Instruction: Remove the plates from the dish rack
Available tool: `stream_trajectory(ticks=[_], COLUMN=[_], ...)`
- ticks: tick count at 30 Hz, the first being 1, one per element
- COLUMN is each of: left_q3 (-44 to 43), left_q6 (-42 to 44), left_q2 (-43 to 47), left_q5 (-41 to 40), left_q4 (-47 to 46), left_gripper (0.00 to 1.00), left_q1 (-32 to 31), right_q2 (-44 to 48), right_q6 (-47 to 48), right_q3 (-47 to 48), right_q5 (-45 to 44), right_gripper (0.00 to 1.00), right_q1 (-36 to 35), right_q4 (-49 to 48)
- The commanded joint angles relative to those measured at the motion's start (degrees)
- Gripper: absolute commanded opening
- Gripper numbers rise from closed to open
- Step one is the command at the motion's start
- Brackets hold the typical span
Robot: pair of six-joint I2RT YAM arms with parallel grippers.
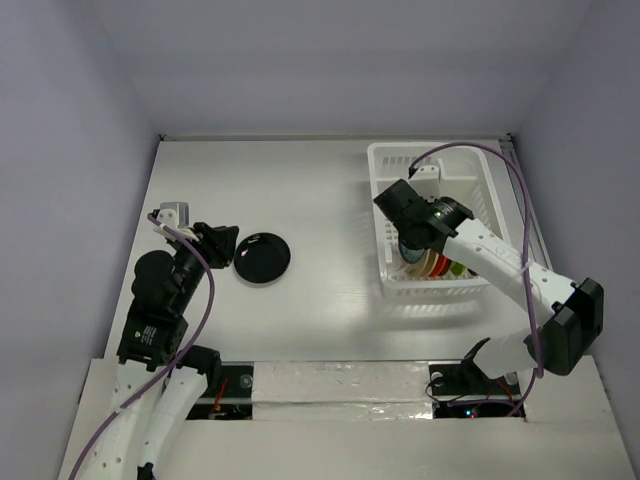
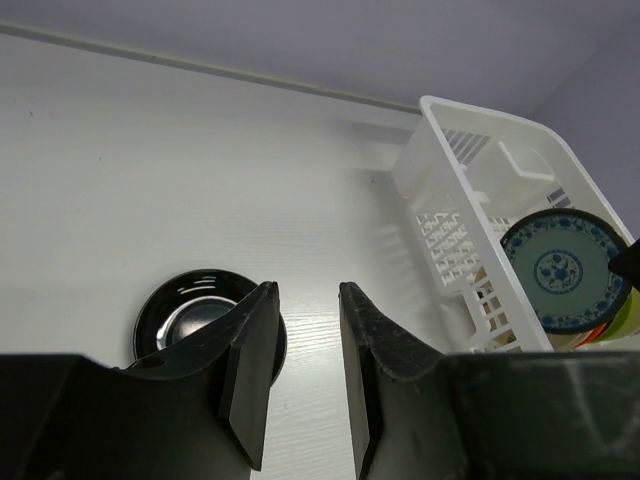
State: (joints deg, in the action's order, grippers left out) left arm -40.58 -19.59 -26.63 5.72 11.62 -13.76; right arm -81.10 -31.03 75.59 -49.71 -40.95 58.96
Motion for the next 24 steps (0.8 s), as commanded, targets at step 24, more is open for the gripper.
stream_trajectory(ticks=[24], left_q3=[-2.3], left_q6=[-0.4], left_q2=[0.8], left_q5=[-4.2], left_q4=[-0.8], left_gripper=[0.46], left_q1=[0.4], right_q2=[-2.4], right_q6=[2.6], right_q3=[6.2], right_q5=[34.1], right_gripper=[0.0], right_q1=[-10.5], right_q4=[-46.6])
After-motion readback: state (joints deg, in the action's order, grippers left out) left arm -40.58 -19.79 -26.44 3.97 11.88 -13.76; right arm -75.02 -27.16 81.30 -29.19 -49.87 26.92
